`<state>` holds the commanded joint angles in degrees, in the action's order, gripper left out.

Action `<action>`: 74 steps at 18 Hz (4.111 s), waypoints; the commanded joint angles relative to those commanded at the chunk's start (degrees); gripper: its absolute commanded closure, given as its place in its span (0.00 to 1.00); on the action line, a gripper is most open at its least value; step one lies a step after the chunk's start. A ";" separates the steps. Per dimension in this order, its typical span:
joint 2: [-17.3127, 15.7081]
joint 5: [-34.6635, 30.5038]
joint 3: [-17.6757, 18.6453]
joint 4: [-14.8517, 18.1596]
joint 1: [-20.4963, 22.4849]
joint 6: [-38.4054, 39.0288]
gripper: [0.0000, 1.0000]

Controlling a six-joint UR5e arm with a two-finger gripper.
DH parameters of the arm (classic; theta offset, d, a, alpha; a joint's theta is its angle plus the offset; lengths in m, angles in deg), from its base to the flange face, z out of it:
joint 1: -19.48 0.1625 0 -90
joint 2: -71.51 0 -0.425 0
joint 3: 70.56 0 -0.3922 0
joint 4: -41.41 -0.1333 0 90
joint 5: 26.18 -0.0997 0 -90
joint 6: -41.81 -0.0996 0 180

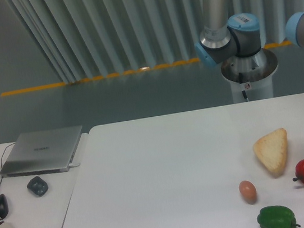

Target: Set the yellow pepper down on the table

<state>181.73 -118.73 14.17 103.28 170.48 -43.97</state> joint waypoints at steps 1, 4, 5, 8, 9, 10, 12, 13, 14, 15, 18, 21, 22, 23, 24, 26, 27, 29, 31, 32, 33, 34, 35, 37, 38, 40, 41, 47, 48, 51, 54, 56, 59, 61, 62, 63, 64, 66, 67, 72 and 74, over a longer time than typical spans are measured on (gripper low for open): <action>0.18 0.09 -0.18 -0.09 0.09 0.00 0.00; 0.36 0.09 -0.62 -0.18 0.79 0.00 0.00; 0.44 0.09 -0.71 -0.35 0.88 0.09 0.00; 0.62 0.17 -0.71 -2.55 1.40 0.62 0.00; 0.62 0.61 -0.71 -2.64 1.93 0.53 0.00; 0.79 1.49 -0.71 -2.81 2.02 0.61 0.00; 1.23 2.63 -0.88 -4.56 2.98 0.70 0.00; 1.32 2.64 -0.88 -5.53 3.25 0.79 0.00; 1.58 2.72 -0.88 -6.15 3.34 0.79 0.00; 1.76 2.81 -0.97 -7.28 3.60 0.79 0.00; 2.46 2.81 -1.32 -9.93 4.30 0.97 0.00; 4.48 4.56 -2.81 -11.42 4.48 10.42 0.00; 4.83 6.48 -3.25 -11.77 4.48 14.20 0.00; 5.36 8.50 -3.87 -12.30 4.66 17.89 0.00; 5.63 9.74 -4.31 -12.57 5.18 20.80 0.00; 6.68 9.67 -5.10 -12.66 5.27 22.67 0.00; 7.12 9.67 -5.19 -13.01 5.36 22.76 0.00; 7.65 9.67 -5.28 -13.88 5.88 22.76 0.00; 8.35 9.67 -5.98 -13.98 6.06 22.50 0.00; 8.79 9.67 -6.59 -14.15 6.06 22.59 0.00; 9.31 9.67 -7.03 -14.24 6.06 22.33 0.00; 9.58 9.58 -7.47 -14.24 6.06 22.15 0.00; 10.11 9.58 -7.82 -14.24 6.06 22.15 0.00; 10.72 9.58 -8.00 -14.24 6.06 22.15 0.00; 11.16 9.58 -7.92 -14.15 5.98 22.24 0.00; 12.13 8.53 -7.65 -14.15 5.63 22.32 0.00; 12.31 8.26 -7.39 -14.15 5.54 22.59 0.00; 13.62 8.26 -7.91 -14.24 5.62 22.59 0.00; 13.71 8.35 -8.18 -14.33 5.63 22.59 0.00; 14.50 8.26 -8.97 -14.33 5.80 22.50 0.00; 15.47 8.26 -9.41 -15.81 5.89 22.50 0.00; 15.74 8.26 -9.15 -16.00 5.89 22.41 0.00; 16.08 8.35 -8.71 -15.91 6.06 22.32 0.00; 16.26 8.26 -8.27 -15.91 6.06 22.32 0.00; 16.26 8.26 -8.27 -15.91 6.06 22.32 0.00; 16.35 8.26 -8.27 -15.91 6.06 22.32 0.00; 16.35 8.26 -8.09 -15.91 6.06 22.50 0.00; 16.44 8.26 -8.09 -15.91 6.06 22.59 0.00; 16.44 8.26 -8.18 -15.91 6.06 22.67 0.00; 16.35 8.26 -8.27 -16.00 6.06 22.68 0.00; 16.44 8.26 -8.27 -16.00 6.06 22.68 0.00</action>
<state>198.16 -110.47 5.90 87.28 176.54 -21.29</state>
